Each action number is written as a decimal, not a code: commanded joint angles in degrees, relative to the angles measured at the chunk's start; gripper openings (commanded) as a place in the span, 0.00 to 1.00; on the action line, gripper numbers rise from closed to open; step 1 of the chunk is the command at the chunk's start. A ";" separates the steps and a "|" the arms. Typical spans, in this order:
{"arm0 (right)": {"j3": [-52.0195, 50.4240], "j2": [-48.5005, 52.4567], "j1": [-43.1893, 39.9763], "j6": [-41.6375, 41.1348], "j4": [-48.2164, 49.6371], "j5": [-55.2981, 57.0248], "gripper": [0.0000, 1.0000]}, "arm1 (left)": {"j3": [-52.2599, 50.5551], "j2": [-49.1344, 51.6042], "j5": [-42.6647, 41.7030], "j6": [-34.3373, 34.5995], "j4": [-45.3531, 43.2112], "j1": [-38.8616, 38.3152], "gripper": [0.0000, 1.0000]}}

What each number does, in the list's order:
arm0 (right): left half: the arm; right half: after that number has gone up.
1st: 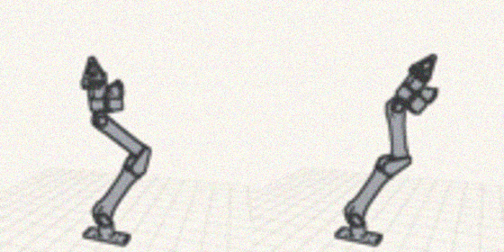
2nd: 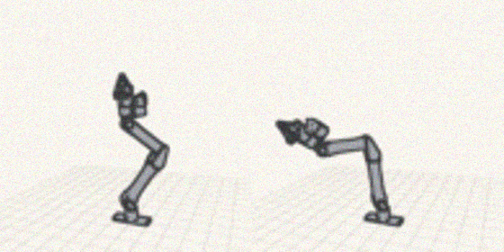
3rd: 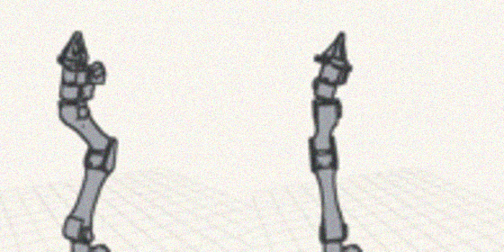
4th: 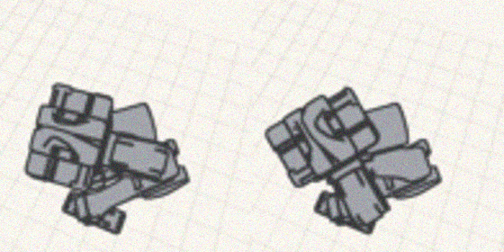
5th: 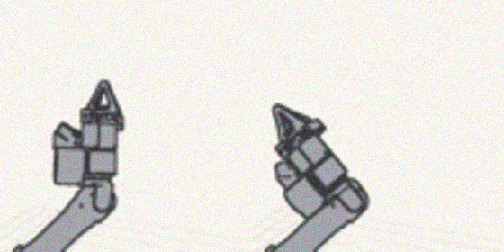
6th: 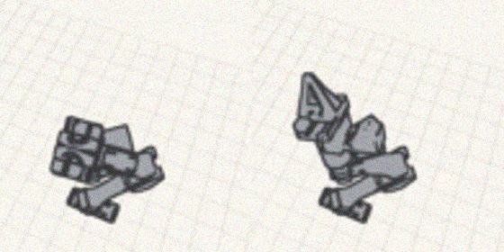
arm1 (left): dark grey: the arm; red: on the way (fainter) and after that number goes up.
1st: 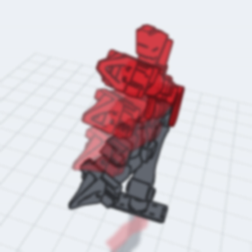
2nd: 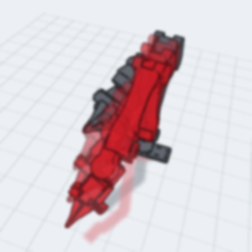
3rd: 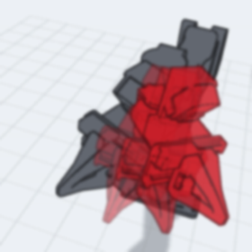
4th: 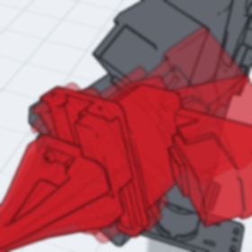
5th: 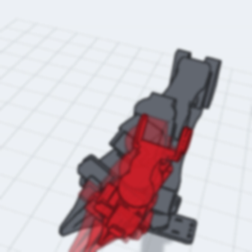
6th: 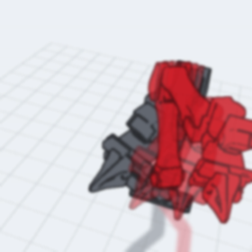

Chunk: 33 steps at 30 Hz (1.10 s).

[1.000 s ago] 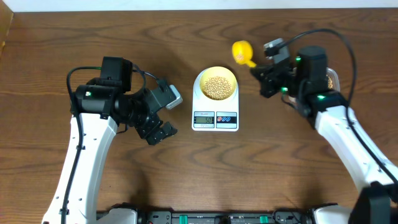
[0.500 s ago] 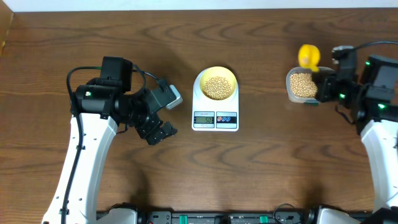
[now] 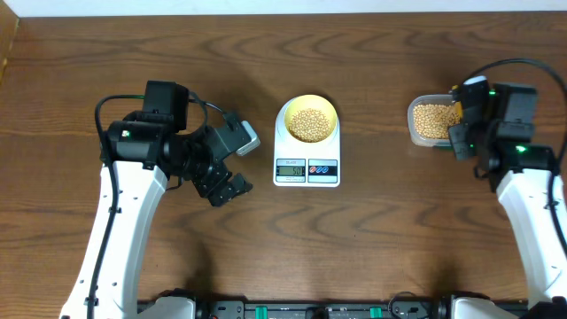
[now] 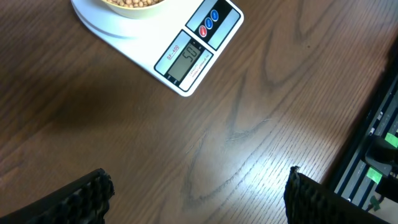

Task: Scoop item into bowl and weigh 50g on scale
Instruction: 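Lift the scoop away from the bowl and move it right over the tub, then lower the yellow scoop onto the table below the tub and release it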

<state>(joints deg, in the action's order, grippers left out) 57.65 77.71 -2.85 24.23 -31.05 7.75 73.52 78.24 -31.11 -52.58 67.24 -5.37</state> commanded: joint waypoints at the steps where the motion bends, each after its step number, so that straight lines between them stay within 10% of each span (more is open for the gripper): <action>1: 0.42 -0.68 3.43 6.82 -0.02 14.38 0.01 | -0.28 -0.07 0.37 -0.50 0.15 -0.13 0.90; 9: 0.68 -3.26 6.08 1.25 1.60 17.88 0.01 | -0.28 -0.07 0.35 -0.50 0.17 -0.13 0.90; 15: 1.62 -14.01 3.41 -10.34 -0.50 -0.81 0.01 | -0.28 -0.07 0.35 -0.50 0.15 -0.13 0.90; 23: 0.92 -19.58 -4.90 -22.97 -27.10 -32.72 0.01 | -0.28 -0.07 0.35 -0.50 0.17 -0.13 0.90; 33: -16.28 -18.56 -4.83 -38.01 -34.97 -43.08 0.01 | -0.28 -0.07 0.35 -0.50 0.17 -0.13 0.90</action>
<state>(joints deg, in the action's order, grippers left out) 47.59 58.98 -7.38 -4.80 -67.11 -29.19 73.52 78.24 -31.11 -52.58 67.18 -5.37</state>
